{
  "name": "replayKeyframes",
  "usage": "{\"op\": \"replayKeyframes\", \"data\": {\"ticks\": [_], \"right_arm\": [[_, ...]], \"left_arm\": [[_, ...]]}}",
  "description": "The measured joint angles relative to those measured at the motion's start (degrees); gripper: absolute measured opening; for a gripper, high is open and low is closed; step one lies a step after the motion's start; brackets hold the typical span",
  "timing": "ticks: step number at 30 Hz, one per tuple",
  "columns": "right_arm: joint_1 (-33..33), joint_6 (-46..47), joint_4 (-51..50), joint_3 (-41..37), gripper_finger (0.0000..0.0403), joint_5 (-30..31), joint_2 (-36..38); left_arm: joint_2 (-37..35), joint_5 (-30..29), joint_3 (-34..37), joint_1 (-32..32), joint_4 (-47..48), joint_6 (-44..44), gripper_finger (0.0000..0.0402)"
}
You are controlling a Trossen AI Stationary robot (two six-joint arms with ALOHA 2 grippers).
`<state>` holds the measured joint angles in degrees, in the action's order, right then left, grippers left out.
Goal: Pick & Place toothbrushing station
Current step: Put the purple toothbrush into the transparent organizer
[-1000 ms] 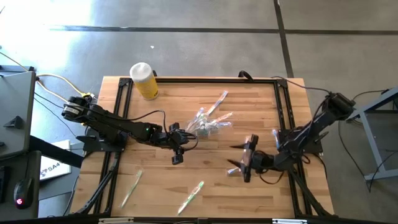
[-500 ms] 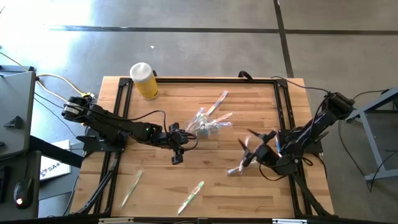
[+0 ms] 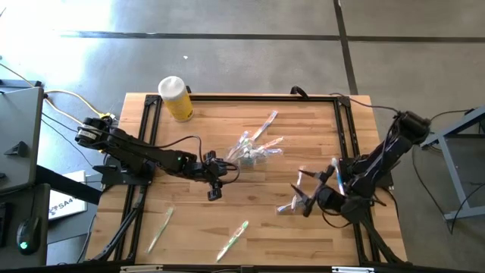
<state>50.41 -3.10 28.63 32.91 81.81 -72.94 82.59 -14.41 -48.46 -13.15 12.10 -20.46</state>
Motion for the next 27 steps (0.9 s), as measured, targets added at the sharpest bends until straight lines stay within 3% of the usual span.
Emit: {"op": "replayKeyframes", "data": {"ticks": [3,7,9,15,20,25,27], "right_arm": [[-0.3,13.0,-9.0,0.0,0.0250,-9.2,1.4],[-5.4,40.4,-28.2,0.0,0.0250,-39.7,4.5],[-7.7,50.5,-34.7,0.0,0.0250,-50.8,4.7],[-10.4,66.2,-44.4,-0.1,0.0250,-71.0,7.7],[-12.4,77.1,-59.9,0.0,0.0250,-72.8,14.4],[-15.0,88.5,-82.4,0.0,0.0250,-67.0,21.5],[-16.2,91.7,-87.0,-0.1,0.0250,-64.5,23.0]], "left_arm": [[0.0,0.7,0.7,0.0,-1.7,-0.7,0.0182],[0.0,1.9,0.7,0.0,-2.1,-0.8,0.0182],[0.0,1.9,0.7,0.0,-2.1,-0.8,0.0182],[0.0,1.9,0.7,0.0,-2.4,-0.8,0.0182],[0.0,1.9,0.7,0.0,-2.7,-0.9,0.0182],[0.0,1.9,0.7,0.0,-3.1,-0.9,0.0182],[0.0,1.9,0.7,0.0,-3.1,-0.9,0.0182]]}}
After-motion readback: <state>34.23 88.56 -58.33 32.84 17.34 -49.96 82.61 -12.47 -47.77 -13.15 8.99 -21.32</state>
